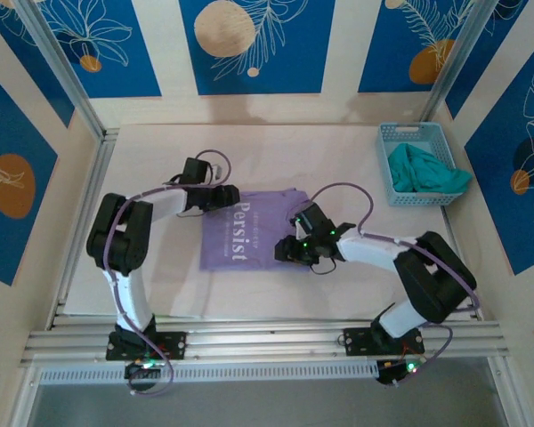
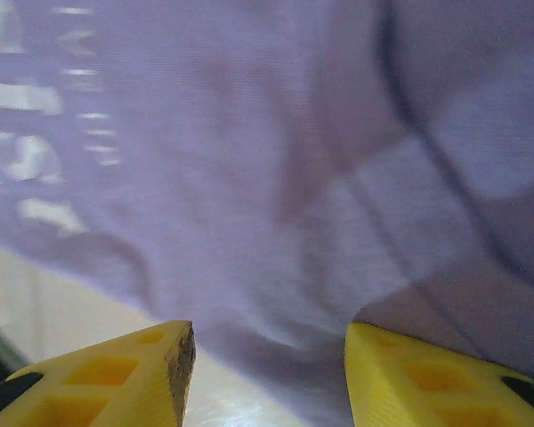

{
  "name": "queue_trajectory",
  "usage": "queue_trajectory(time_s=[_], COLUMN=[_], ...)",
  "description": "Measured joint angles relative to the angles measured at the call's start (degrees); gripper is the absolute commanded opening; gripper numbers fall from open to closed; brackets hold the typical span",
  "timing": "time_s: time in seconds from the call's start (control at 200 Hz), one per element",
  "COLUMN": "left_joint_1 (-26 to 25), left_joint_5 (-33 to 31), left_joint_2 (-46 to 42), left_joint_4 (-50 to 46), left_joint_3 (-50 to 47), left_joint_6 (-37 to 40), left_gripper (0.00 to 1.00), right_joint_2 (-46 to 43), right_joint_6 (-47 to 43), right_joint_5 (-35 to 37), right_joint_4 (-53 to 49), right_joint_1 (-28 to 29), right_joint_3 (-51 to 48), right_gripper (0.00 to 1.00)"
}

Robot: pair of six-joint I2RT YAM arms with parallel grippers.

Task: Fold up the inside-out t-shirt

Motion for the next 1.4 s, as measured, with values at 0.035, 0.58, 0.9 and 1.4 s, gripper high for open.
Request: queue_trajectory(time_s=[0.035,0.58,0.9,1.4], left_joint_1=[0.5,-16.2,-10.2,1.5], left_joint_5=[0.2,0.0,-9.6,-1.9], left_joint_2=[0.0,-38.6,-52.9,-4.1], left_joint_4=[-0.4,3.7,-4.2,-3.1], left_joint_3=[-0.2,-40.6,-34.0,-1.4], left_joint_6=[0.3,-8.8,-5.9,3.0], left_gripper=[0.68,0.68,0.82,0.79], right_joint_2=[1.1,24.5,20.5,31.7], right_joint_6=[0.1,-10.6,-18.1,-22.1], right_joint_5=[0.1,5.0,5.5,3.7], right_joint_4=[-0.3,-9.6,-13.3,-24.2], right_joint_1=[-0.6,-13.5,-14.8,-18.4], right_joint_3=[0.5,33.9,37.2,46.9], right_gripper=[0.48,0.49,0.67,0.79])
